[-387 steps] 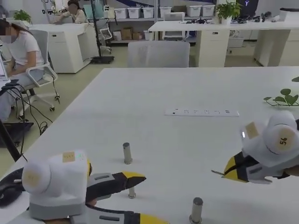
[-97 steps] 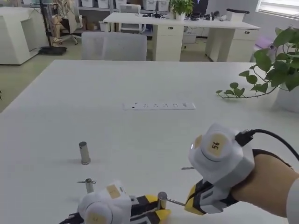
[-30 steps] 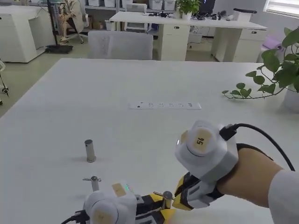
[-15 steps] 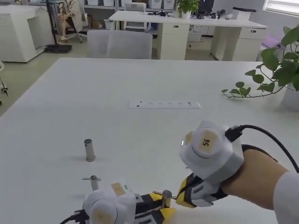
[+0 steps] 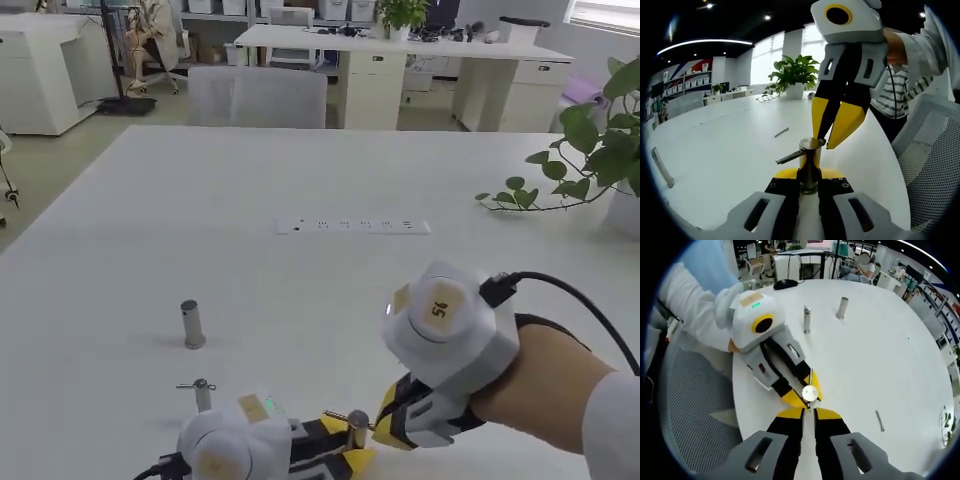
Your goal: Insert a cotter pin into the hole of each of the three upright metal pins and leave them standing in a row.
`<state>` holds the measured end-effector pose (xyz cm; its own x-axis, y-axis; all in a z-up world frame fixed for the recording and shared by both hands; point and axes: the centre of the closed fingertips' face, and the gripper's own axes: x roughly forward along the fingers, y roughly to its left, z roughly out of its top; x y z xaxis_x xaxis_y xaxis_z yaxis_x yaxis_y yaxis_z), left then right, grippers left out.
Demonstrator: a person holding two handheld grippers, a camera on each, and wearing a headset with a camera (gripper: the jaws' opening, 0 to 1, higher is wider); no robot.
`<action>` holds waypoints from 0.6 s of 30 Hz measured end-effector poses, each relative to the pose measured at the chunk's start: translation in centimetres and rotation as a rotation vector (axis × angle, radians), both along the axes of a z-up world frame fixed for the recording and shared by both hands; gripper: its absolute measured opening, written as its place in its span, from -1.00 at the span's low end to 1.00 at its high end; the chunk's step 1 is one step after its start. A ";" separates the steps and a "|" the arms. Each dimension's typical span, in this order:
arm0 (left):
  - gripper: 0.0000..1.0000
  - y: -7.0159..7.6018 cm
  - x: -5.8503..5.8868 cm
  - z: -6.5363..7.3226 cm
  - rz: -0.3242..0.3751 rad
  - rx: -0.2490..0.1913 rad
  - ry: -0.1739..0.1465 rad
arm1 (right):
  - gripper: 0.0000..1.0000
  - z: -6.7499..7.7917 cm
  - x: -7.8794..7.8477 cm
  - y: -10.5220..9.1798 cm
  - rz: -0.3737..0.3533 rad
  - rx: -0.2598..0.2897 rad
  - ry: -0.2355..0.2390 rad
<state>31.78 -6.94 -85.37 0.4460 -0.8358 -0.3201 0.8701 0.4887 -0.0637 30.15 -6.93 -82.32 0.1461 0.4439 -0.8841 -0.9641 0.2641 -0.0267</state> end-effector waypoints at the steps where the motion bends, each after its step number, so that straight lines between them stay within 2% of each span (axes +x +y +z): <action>1: -0.77 0.0 0.0 0.0 -0.002 0.003 -0.001 | -0.79 0.0 0.1 -0.1 -0.003 0.000 -0.006; 4: -0.77 0.0 -0.1 0.0 -0.004 0.005 -0.001 | -0.71 0.1 0.1 -0.4 -0.025 0.018 -0.006; 14: -0.77 0.0 -0.1 -0.1 -0.010 0.023 0.000 | -0.53 -0.5 -0.4 -0.9 -0.117 0.127 0.052; 18: -0.77 0.0 -0.2 -0.1 -0.017 0.037 0.002 | -0.51 -0.8 -0.8 -1.3 -0.136 0.143 0.066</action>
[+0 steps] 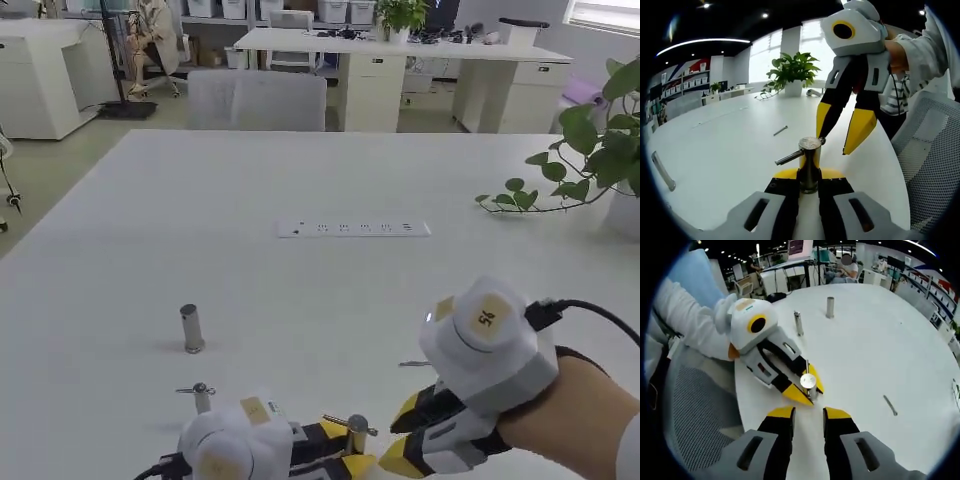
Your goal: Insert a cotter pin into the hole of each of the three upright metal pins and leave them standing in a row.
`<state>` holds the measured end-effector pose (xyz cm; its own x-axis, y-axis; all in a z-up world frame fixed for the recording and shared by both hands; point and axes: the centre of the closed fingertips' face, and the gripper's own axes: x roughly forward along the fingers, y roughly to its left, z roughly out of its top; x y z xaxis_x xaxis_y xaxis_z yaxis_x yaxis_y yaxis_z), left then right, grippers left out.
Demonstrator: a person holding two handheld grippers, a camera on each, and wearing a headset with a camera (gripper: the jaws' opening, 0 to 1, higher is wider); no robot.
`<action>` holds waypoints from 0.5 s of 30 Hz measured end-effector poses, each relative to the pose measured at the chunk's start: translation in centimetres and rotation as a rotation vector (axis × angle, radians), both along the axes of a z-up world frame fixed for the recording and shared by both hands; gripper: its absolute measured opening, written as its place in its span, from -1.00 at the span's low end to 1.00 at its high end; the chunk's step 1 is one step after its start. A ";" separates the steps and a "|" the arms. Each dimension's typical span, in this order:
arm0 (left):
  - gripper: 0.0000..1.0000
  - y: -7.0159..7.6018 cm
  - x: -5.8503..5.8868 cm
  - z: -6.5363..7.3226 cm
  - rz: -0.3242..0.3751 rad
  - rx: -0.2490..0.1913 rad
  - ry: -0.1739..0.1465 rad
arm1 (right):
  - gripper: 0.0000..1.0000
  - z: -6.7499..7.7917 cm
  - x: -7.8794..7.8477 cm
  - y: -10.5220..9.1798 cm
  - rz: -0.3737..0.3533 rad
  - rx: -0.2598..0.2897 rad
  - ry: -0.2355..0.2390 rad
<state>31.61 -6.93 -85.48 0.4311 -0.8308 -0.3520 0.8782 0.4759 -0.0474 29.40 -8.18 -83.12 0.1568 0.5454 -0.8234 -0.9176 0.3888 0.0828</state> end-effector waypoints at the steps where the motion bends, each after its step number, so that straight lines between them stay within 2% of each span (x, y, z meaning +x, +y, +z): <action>1: -0.77 0.0 0.0 0.0 -0.002 0.003 -0.002 | -0.51 0.0 0.0 0.0 -0.002 0.001 0.000; 2: -0.76 0.0 0.0 0.0 -0.004 0.007 -0.003 | -0.51 0.0 -0.1 0.0 -0.003 0.002 -0.001; 4: -0.76 0.0 -0.1 0.0 -0.024 0.039 -0.028 | -0.51 0.0 -0.1 0.0 -0.005 0.006 0.000; 8: -0.66 0.2 -0.1 0.3 -0.022 0.024 -0.021 | -0.51 -0.1 -0.1 -0.1 -0.009 0.010 0.000; 15: -0.46 1.1 -0.1 0.5 -0.016 0.014 0.023 | -0.48 -0.1 0.0 -0.1 -0.007 0.016 -0.004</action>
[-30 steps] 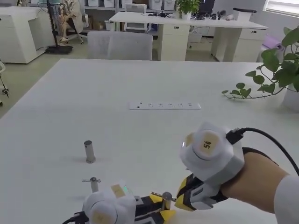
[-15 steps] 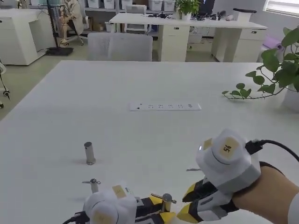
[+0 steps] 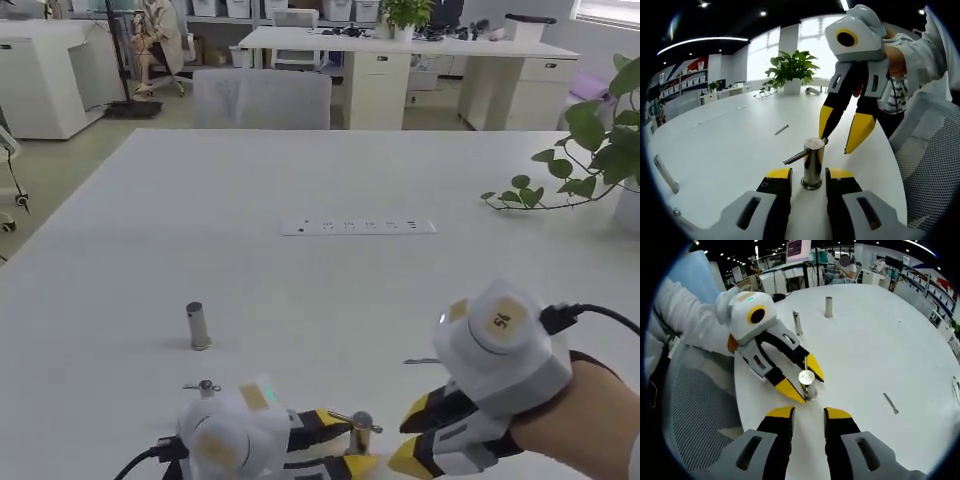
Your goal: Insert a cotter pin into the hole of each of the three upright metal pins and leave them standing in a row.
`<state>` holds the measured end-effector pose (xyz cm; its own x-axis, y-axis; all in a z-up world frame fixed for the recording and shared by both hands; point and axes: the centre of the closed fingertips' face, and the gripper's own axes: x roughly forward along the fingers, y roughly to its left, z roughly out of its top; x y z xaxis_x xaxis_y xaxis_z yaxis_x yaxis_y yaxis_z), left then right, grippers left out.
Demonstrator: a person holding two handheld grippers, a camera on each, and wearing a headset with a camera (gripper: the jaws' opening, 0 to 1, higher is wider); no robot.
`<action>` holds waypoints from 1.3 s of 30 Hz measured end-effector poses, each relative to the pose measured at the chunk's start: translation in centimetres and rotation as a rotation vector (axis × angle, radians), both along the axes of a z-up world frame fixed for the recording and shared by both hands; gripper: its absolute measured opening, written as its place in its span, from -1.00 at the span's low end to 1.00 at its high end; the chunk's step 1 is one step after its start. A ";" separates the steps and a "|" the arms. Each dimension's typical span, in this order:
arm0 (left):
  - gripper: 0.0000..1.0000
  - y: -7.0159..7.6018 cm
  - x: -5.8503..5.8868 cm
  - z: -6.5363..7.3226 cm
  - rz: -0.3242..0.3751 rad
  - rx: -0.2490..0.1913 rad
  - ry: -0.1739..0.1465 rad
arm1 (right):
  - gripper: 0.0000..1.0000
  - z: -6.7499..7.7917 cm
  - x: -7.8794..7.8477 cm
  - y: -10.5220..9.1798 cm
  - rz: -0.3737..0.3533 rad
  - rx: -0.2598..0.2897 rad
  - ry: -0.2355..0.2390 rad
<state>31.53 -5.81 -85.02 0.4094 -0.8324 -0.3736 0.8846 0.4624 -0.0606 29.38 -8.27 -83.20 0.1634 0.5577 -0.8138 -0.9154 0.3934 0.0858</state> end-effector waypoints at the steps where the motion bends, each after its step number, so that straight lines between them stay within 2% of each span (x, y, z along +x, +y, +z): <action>1: -0.42 0.1 -0.1 0.0 -0.001 -0.001 0.008 | -0.47 0.0 0.0 0.0 0.000 0.003 -0.001; 2: -0.39 0.3 -0.3 0.1 0.000 -0.009 0.036 | -0.45 0.0 0.0 0.0 0.001 0.006 -0.003; 3: -0.36 0.4 -0.4 0.3 -0.004 -0.018 0.043 | -0.44 0.0 0.0 0.1 0.003 0.010 -0.004; 9: -0.18 1.4 -1.5 1.3 -0.024 0.001 0.050 | -0.38 -0.1 0.0 0.4 -0.004 0.049 -0.003; 13: -0.03 1.9 -2.1 1.9 -0.021 -0.010 0.077 | -0.32 -0.4 -0.1 0.5 -0.001 0.059 -0.009; 15: -0.01 2.2 -2.5 2.6 -0.022 -0.040 0.092 | -0.31 -0.4 -0.2 0.8 0.010 0.069 -0.021; 22: 0.20 3.7 -3.8 4.2 -0.036 -0.045 0.089 | -0.27 -0.9 -0.5 1.1 0.022 0.078 -0.029; 28: 0.33 5.9 -4.8 5.2 -0.014 -0.043 0.101 | -0.25 -1.1 -0.5 1.4 0.033 0.087 -0.043; 30: 0.37 7.1 -5.0 5.7 0.009 -0.034 0.089 | -0.25 -1.2 -0.5 1.6 0.042 0.091 -0.051; 39: 0.39 11.0 -5.0 7.6 0.116 -0.047 0.064 | -0.25 -1.5 0.0 2.3 0.056 0.099 -0.073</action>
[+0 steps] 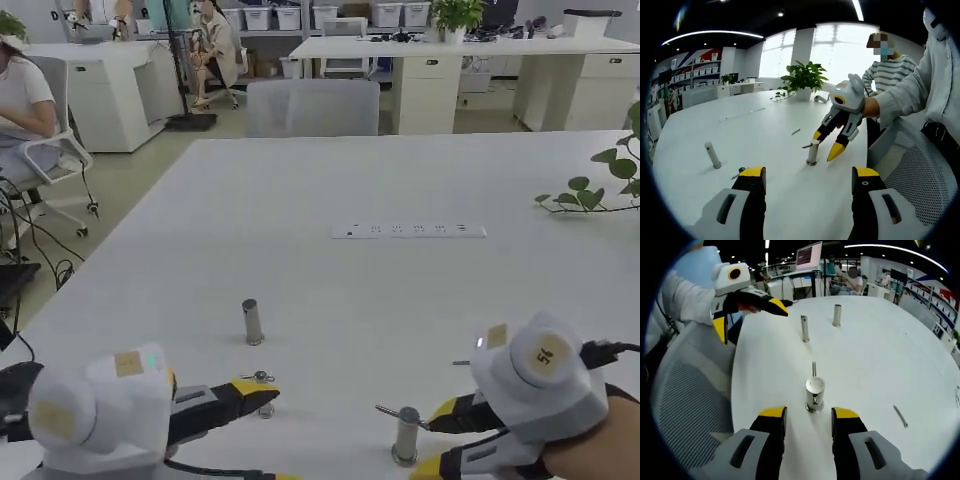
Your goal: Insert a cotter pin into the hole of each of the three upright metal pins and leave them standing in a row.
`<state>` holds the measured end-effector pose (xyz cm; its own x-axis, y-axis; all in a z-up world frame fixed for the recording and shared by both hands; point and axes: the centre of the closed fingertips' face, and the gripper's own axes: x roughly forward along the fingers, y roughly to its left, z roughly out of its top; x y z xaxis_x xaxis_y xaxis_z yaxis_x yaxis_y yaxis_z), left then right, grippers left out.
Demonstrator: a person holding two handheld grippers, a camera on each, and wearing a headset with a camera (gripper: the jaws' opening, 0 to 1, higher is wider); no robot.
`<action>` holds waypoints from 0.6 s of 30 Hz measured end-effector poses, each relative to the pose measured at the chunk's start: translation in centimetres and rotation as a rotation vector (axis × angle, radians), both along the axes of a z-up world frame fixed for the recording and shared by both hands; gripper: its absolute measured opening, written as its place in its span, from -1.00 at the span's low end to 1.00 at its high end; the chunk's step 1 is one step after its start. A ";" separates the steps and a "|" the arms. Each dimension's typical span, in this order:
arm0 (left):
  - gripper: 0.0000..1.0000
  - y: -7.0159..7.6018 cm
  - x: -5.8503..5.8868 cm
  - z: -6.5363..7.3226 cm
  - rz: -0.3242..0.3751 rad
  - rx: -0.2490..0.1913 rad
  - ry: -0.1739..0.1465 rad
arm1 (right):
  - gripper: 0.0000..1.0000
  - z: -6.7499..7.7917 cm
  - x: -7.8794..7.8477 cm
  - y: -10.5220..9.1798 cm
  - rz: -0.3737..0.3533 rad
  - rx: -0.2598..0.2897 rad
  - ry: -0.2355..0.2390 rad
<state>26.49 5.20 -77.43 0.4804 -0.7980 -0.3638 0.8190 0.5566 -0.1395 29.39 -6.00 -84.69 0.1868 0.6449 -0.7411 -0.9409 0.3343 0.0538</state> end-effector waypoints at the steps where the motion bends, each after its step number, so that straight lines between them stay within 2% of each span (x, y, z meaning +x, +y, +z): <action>1: 0.39 0.5 0.0 0.2 0.016 -0.007 0.001 | -0.25 0.0 0.1 0.1 0.003 0.004 -0.003; 7: 0.48 2.3 -0.1 0.6 0.088 -0.020 0.000 | -0.26 -0.4 0.4 1.0 0.033 0.016 -0.024; 14: 0.55 3.3 -0.4 0.8 0.132 -0.028 -0.002 | -0.32 -0.9 0.7 1.8 0.042 0.044 -0.042; 18: 0.54 3.8 -0.5 0.7 0.148 -0.030 -0.003 | -0.49 -0.9 0.8 2.2 0.049 0.064 -0.049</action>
